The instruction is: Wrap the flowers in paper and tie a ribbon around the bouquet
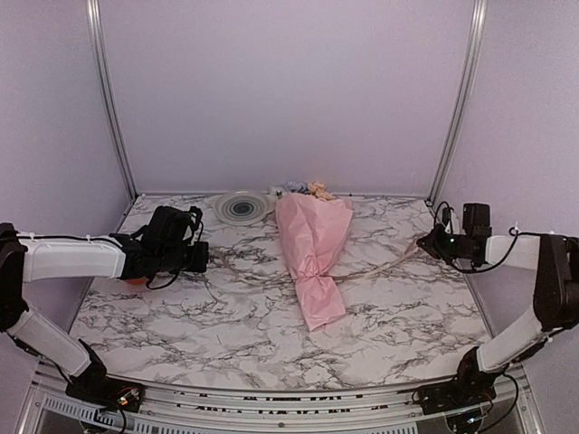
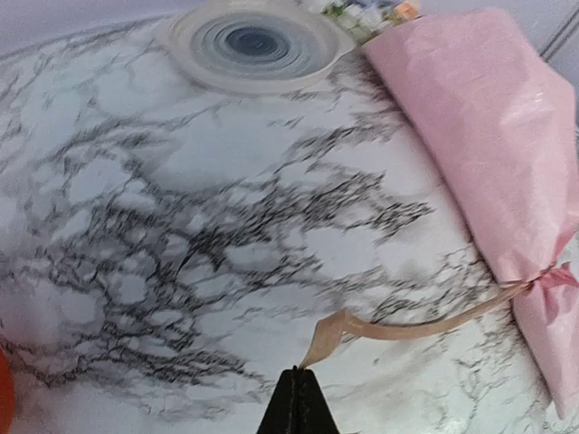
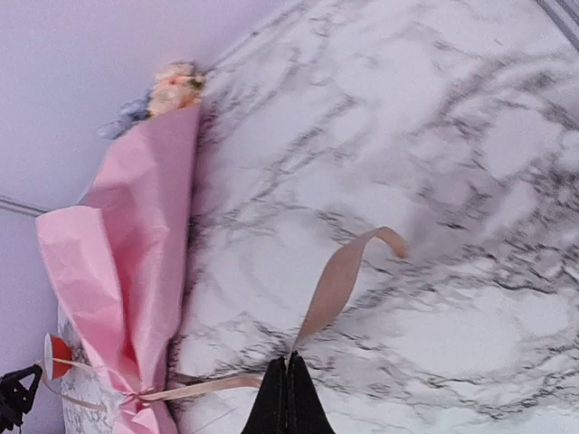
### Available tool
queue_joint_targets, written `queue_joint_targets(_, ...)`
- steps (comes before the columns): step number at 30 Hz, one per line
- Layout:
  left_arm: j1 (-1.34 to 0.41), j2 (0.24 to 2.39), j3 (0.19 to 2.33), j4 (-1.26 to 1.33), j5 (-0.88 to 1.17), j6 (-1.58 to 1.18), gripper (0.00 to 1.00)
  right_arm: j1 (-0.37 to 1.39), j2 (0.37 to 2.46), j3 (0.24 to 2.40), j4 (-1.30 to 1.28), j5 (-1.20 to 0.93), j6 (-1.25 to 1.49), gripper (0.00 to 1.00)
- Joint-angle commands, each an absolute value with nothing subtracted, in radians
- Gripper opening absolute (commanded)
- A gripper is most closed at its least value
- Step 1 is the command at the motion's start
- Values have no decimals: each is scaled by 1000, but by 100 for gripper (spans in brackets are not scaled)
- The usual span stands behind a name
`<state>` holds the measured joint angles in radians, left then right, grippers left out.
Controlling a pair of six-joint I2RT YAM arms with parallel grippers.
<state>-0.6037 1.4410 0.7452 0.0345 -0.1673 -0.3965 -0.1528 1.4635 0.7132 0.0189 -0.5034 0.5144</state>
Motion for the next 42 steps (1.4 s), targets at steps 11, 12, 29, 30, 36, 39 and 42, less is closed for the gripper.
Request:
queue_joint_targets(11,-988,1410,1129,52,-107,-7,0,189,1280,917,-477,-351,374,0)
queue_joint_targets(12,-995,1408,1132,58,-98,0,0,190,1279,909,-513,-341,372,0)
queue_joint_targets(29,-1074,1365,1146,75,-95,69,0,478,1235,1081,-536,-80,208,82)
queue_joint_targets(30,-1077,1362,1146,74,-95,71,0,525,1234,1071,-452,-161,158,81)
queue_joint_targets(36,-1086,1342,1143,64,-114,84,0,673,1320,951,76,-604,-44,77)
queue_joint_targets(39,-1087,1337,1148,54,-126,83,0,673,1436,1005,136,-674,-133,77)
queue_joint_targets(42,-1087,1336,1150,44,-152,83,0,673,1569,1103,100,-714,-177,75)
